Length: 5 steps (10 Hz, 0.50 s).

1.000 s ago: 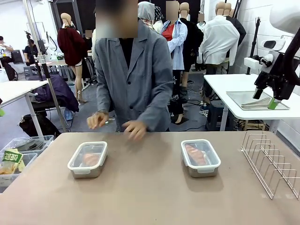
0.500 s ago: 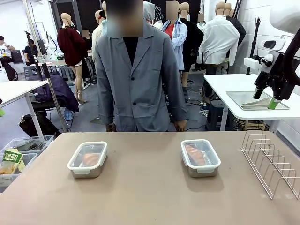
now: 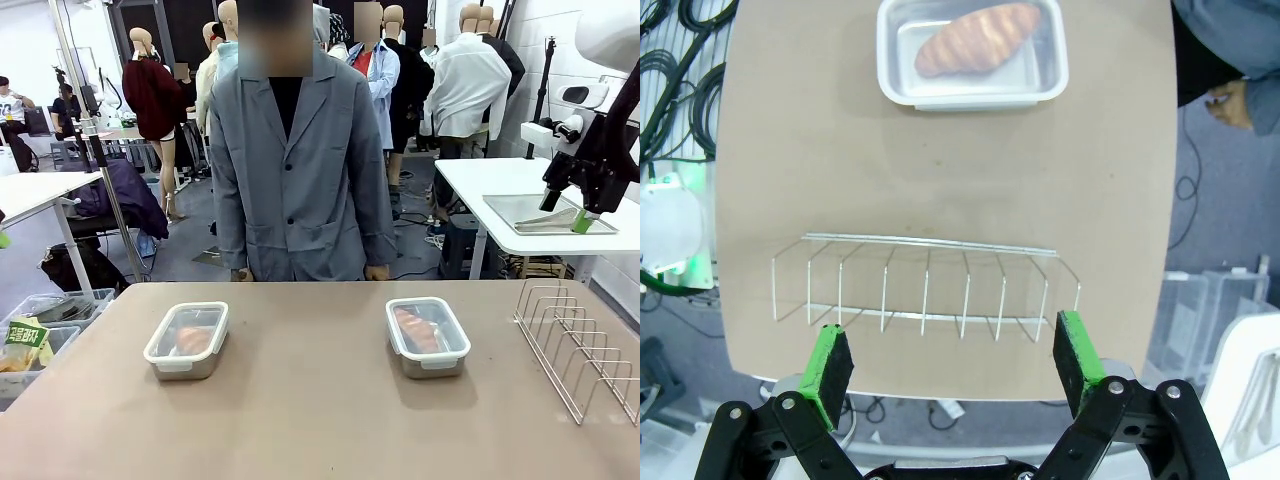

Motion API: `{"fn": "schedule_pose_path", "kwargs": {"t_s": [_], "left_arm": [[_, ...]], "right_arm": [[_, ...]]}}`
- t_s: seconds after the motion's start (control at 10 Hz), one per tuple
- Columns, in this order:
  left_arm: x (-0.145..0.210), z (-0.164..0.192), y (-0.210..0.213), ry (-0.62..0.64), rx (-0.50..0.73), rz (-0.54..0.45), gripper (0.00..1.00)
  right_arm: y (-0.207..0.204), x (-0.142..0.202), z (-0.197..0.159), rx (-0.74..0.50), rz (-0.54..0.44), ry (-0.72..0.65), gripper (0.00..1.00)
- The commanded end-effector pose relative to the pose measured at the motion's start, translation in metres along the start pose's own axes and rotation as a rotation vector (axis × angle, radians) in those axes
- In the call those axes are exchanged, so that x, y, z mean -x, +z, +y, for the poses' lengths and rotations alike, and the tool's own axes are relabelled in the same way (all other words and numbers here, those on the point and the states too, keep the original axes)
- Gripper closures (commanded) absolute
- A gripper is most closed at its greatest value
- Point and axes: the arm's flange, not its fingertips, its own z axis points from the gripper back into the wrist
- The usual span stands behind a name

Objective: Place the bread in airtight containers.
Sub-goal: Release when the human grabs the Airtight Container lid.

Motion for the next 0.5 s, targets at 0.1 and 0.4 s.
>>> {"fn": "schedule_pose_path", "kwargs": {"t_s": [0.1, 0.4], "left_arm": [[0.0014, 0.001, 0.0005, 0.0, -0.023, -0.002, 0.11], [0.0014, 0.001, 0.0005, 0.0, -0.023, -0.002, 0.11]], "right_arm": [[0.0005, -0.0003, 0.0015, -0.005, 0.023, -0.005, 0.0], [0.0005, -0.0003, 0.0015, -0.005, 0.023, -0.005, 0.0]]}}
